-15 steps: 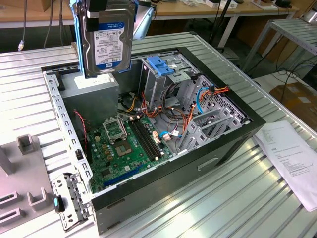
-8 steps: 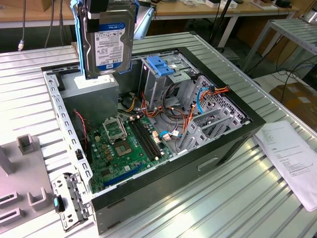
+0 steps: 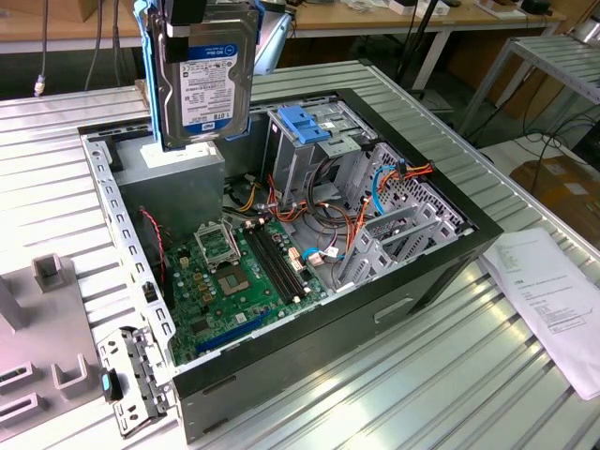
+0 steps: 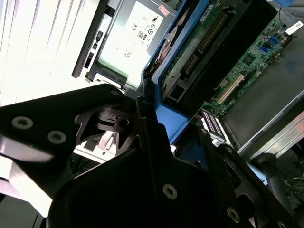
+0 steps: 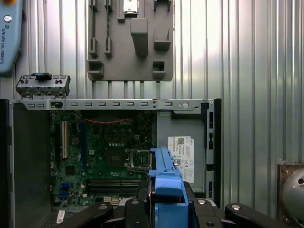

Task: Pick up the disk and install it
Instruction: 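Insert the disk into the insertion slot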

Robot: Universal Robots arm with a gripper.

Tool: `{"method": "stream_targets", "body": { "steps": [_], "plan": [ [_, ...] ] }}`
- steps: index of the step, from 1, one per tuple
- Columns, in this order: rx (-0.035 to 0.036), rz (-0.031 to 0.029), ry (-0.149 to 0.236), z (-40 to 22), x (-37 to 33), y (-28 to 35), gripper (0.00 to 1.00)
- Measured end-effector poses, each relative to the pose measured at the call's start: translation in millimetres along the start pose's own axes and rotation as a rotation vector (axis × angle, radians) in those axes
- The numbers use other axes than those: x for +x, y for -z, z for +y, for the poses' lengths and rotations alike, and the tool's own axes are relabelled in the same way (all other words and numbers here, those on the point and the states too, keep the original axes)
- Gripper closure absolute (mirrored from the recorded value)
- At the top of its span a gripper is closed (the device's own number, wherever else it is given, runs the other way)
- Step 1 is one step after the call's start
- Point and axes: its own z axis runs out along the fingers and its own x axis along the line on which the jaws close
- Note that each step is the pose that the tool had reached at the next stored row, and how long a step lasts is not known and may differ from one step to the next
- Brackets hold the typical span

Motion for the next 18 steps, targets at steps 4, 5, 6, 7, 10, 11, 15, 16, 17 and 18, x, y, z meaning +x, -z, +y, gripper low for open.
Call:
{"method": "stream_targets", "body": {
  "steps": [4, 5, 6, 7, 10, 11, 15, 16, 17, 18],
  "plan": [
    [0.0000, 0.0000, 0.000, 0.0, 0.1, 0.0, 0.63],
    [0.0000, 0.0000, 0.000, 0.0, 0.2, 0.0, 0.63],
    [-0.0001, 0.0001, 0.000, 0.0, 0.3, 0.0, 0.63],
    [-0.0001, 0.0001, 0.000, 0.0, 0.9, 0.1, 0.63],
    [0.0000, 0.0001, 0.000, -0.1, 5.9, 0.0, 0.63],
    [0.0000, 0.0001, 0.000, -0.1, 8.2, 0.0, 0.63],
    [0.0000, 0.0000, 0.000, -0.2, 13.1, -0.1, 0.63],
    [0.0001, 0.0000, 0.000, -0.2, 14.4, -0.1, 0.63],
    [-0.0001, 0.0001, 0.000, -0.3, 15.8, -0.1, 0.63],
    [-0.0001, 0.0001, 0.000, -0.3, 16.5, -0.1, 0.63]
  ]
}}
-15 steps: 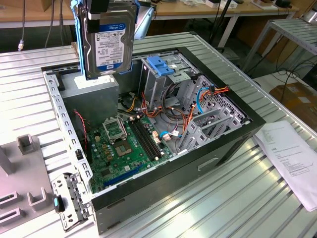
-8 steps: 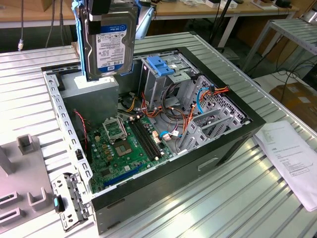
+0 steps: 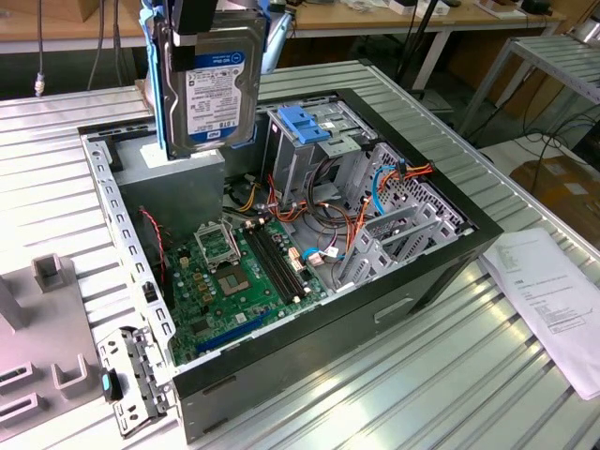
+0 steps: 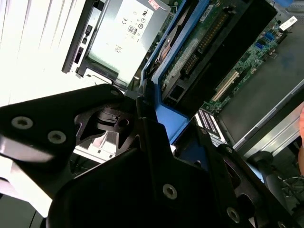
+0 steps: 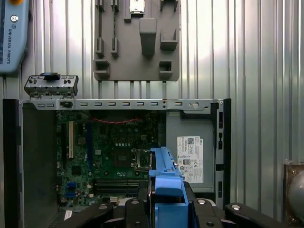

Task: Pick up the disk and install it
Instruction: 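Insert the disk into the insertion slot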

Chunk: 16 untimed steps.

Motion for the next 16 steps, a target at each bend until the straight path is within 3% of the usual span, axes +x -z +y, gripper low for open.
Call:
{"method": "stream_targets", "body": {
  "steps": [13, 16],
  "plan": [
    [0.0000, 0.0002, 0.000, -1.0, 14.9, -0.3, 0.63],
    [0.0001, 0.0001, 0.000, -8.4, 17.8, -0.6, 0.63]
  ]
}}
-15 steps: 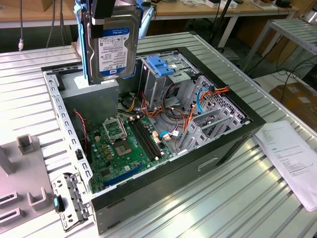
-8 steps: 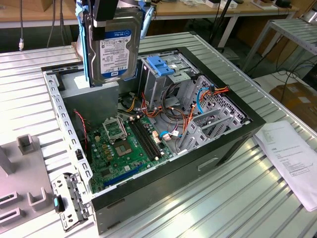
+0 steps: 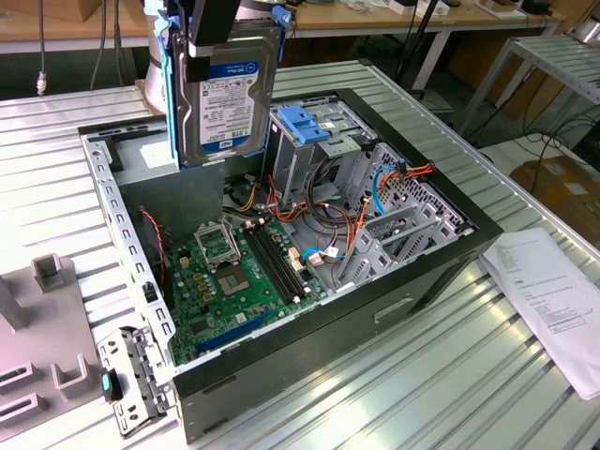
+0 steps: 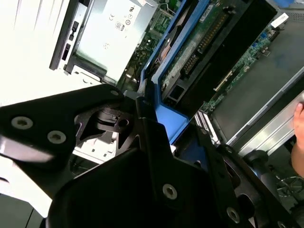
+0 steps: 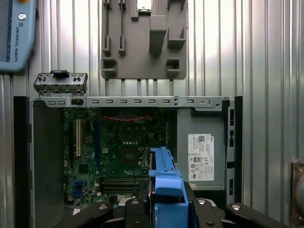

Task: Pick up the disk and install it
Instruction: 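Insert the disk into the insertion slot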

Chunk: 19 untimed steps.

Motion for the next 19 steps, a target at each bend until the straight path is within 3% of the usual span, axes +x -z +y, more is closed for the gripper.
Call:
{"method": "stream_targets", "body": {
  "steps": [5, 9, 14, 19],
  "plan": [
    [-0.0001, 0.0001, 0.000, -20.0, 1.7, -0.3, 0.63],
    [-0.0001, 0.0004, 0.000, -45.2, 1.9, -0.7, 0.63],
    [0.0000, 0.0005, 0.000, -61.1, 2.1, -1.0, 0.63],
    [0.0000, 0.0004, 0.000, -65.2, 4.9, -1.3, 0.63]
  ]
}}
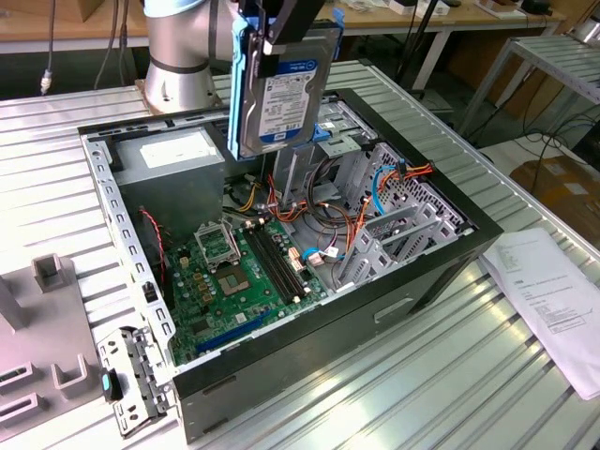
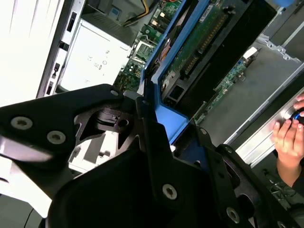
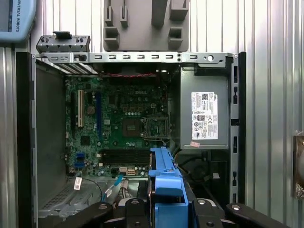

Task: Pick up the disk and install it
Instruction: 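Insert the disk into the insertion slot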

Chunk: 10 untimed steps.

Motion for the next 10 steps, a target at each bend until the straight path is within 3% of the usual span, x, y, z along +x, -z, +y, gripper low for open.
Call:
{"method": "stream_targets", "body": {
  "steps": [10],
  "plan": [
    [-0.0001, 0.0001, 0.000, -1.5, 20.9, -0.5, 0.63]
  ]
}}
